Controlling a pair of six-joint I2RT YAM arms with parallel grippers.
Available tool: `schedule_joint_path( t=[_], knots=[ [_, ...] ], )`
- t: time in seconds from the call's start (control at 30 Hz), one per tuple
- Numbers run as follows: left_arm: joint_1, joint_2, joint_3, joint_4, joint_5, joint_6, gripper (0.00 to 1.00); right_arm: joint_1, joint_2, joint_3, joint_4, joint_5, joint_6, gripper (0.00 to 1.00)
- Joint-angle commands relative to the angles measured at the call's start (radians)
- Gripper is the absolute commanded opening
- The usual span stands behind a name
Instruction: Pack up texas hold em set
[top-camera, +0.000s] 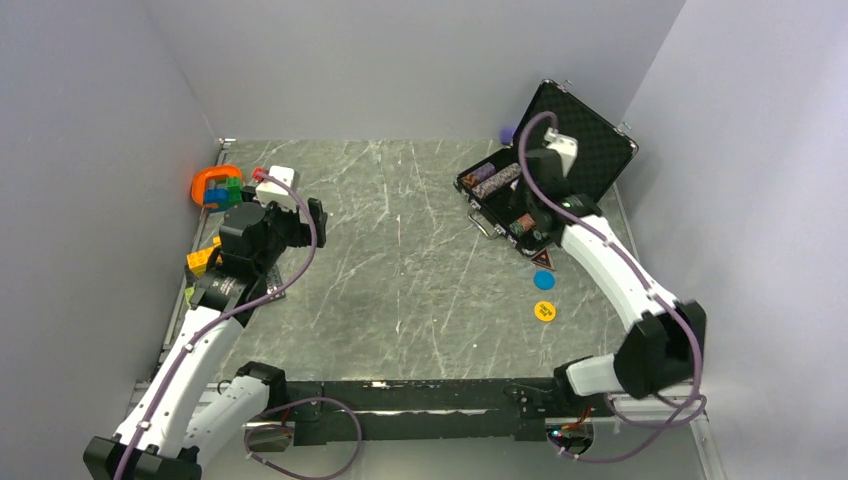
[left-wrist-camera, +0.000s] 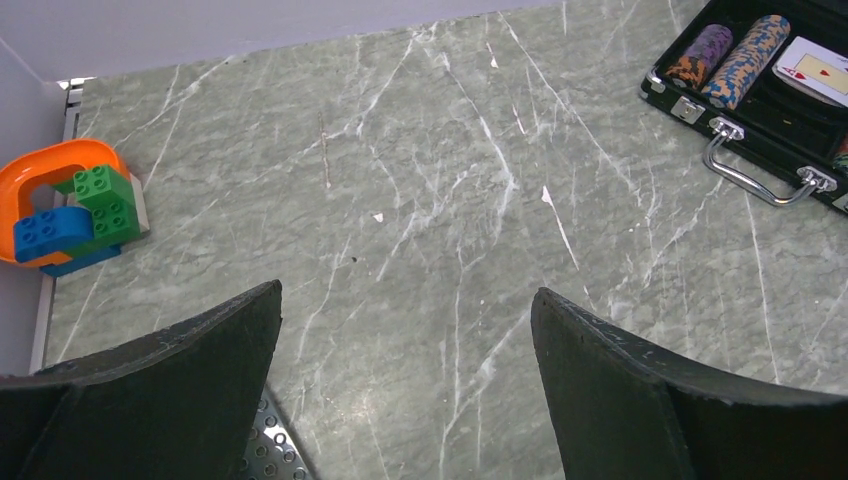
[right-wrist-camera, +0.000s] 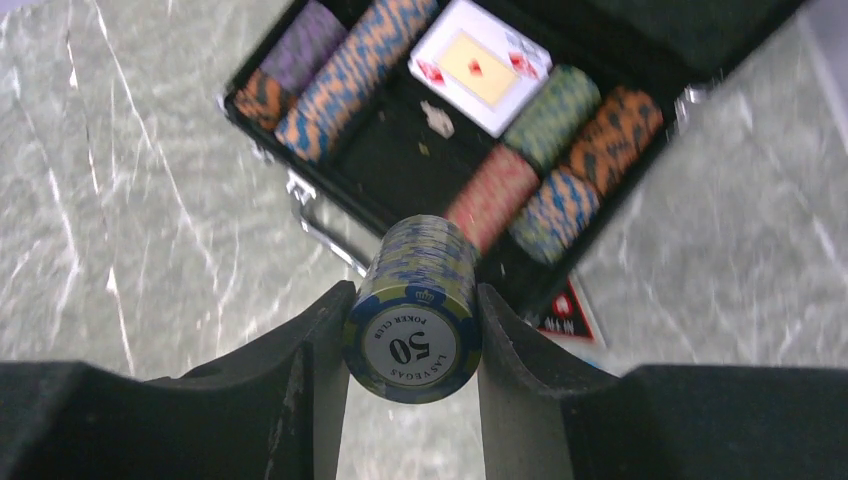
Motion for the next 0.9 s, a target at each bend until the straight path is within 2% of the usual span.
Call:
schedule_joint_path(
  t=[0.0,0.2,0.4,0.6,0.87],
  knots=[
    [-0.01,0.001,0.002,0.031,0.02,-0.002,0.98,0.074,0.155,0.146,0.275,0.262,-0.133,0.0],
    [-0.01,-0.005,0.002,0.027,-0.005,0.007,0.98,0.078,0.434,0.377,0.374,0.333,-0.233,0.0],
    [-0.01,-0.005,0.009,0.02,-0.006,0.014,0.98,0.073,0.648,0.544,0.49,0.36,-0.406,0.0],
    [-0.01,-0.011,0.007,0.018,-0.019,0.022,0.98,0.035,0.84,0.739,0.449,0.346,-0.459,0.0],
    [-0.009,-0.024,0.005,0.017,-0.038,0.034,0.98,-0.012,0.993,0.884,0.401,0.311,-0.461,0.0]
  ],
)
